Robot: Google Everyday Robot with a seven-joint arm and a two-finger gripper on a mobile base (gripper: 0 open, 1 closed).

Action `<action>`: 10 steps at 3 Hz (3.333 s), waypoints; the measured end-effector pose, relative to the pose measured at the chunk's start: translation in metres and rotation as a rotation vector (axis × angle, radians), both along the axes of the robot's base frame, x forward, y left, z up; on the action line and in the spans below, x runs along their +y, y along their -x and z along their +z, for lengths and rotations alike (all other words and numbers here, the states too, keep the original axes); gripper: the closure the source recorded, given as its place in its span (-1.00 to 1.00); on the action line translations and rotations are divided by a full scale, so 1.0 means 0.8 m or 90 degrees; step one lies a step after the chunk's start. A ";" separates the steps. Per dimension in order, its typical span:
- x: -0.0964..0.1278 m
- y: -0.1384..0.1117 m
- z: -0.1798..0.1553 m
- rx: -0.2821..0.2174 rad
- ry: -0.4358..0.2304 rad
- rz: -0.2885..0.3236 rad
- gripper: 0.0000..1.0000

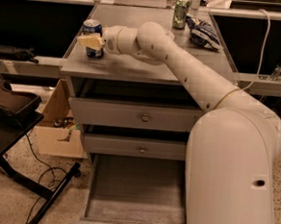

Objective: Place pepsi can into bottom drawer

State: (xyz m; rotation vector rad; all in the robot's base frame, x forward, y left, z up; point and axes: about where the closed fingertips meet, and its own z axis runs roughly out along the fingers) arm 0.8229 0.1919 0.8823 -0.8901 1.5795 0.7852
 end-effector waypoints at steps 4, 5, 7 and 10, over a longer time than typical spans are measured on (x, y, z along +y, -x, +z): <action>-0.026 0.070 0.064 -0.091 -0.010 0.024 1.00; -0.049 0.152 0.067 -0.143 0.008 0.044 1.00; -0.109 0.266 -0.052 -0.147 0.022 0.036 1.00; -0.211 0.246 -0.240 -0.062 -0.003 -0.037 1.00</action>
Offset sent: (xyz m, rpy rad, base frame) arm 0.0000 0.0000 0.0000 0.0000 0.0000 0.0000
